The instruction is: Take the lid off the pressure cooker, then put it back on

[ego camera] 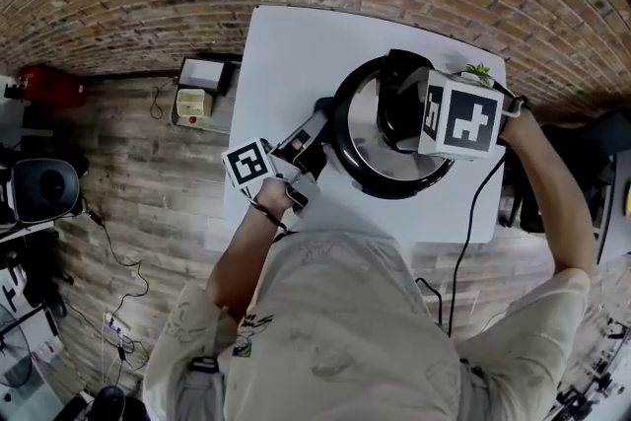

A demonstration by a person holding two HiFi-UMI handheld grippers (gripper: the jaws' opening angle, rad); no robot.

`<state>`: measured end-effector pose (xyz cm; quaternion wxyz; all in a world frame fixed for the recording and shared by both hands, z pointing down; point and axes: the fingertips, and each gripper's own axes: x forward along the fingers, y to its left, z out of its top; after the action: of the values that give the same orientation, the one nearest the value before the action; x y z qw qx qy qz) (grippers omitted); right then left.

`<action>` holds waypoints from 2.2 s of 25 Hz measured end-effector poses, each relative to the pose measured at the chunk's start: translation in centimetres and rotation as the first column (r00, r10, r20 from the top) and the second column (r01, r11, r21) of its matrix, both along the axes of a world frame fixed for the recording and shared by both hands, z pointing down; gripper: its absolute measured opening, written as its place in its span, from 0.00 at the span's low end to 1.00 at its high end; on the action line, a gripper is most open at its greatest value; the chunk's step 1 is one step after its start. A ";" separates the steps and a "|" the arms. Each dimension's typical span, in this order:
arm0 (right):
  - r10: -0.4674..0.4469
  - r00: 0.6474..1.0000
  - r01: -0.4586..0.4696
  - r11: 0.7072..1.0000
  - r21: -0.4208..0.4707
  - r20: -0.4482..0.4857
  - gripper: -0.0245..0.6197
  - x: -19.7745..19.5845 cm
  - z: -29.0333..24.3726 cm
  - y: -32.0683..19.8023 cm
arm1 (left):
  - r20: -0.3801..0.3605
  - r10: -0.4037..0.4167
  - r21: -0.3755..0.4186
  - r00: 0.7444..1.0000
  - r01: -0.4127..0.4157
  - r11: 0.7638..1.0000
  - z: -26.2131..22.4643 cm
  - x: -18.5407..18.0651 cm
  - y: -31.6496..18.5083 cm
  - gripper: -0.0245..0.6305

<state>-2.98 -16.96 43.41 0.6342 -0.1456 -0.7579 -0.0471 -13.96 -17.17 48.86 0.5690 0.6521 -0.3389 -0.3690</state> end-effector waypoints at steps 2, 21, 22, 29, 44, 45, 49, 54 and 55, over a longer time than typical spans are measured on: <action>-0.096 0.995 0.096 0.995 -0.002 -0.011 0.51 0.2 0.1 0.4 | 0.000 0.004 -0.001 1.000 -0.004 1.000 0.0 0.1 0.1 0.15; -0.066 0.998 0.066 0.998 0.004 -0.008 0.52 0.0 0.3 0.1 | 0.016 -0.017 -0.004 1.000 0.017 1.000 0.0 -0.3 0.0 0.16; -0.072 0.997 0.072 0.997 0.002 0.001 0.52 -0.1 0.2 0.2 | 0.023 -0.016 -0.002 1.000 0.016 1.000 0.0 -0.3 0.0 0.16; -0.054 0.989 0.050 0.998 0.030 0.138 0.65 -0.2 -0.7 -0.1 | 0.251 -0.044 -0.005 0.967 0.047 0.999 0.2 -1.7 0.1 0.27; 0.427 0.398 -0.518 0.835 -0.185 0.812 0.65 6.4 -8.6 -3.0 | 0.841 -0.282 0.282 0.461 0.070 0.957 -7.2 -5.2 -0.4 0.31; 0.439 0.336 -0.557 0.806 -0.200 0.833 0.64 7.3 -9.0 -3.2 | 0.856 -0.302 0.306 0.419 0.061 0.950 -7.8 -5.0 -0.4 0.31; 0.429 0.151 -0.705 0.678 -0.207 0.891 0.63 10.2 -9.7 -4.2 | 0.875 -0.383 0.391 0.295 0.036 0.920 -10.1 -4.7 -0.6 0.31; 0.390 0.000 -0.835 0.507 -0.215 0.921 0.63 12.6 -9.5 -4.8 | 0.874 -0.462 0.465 0.152 0.016 0.885 -12.0 -4.6 -0.4 0.31; 0.382 -0.020 -0.853 0.475 -0.215 0.924 0.63 13.0 -9.3 -4.9 | 0.871 -0.476 0.478 0.121 0.009 0.878 -12.3 -4.6 -0.4 0.31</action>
<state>9.98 -21.85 34.13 0.0639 0.4180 -0.9060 0.0192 -18.52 -17.54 36.53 0.0156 0.7572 -0.6530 -0.0060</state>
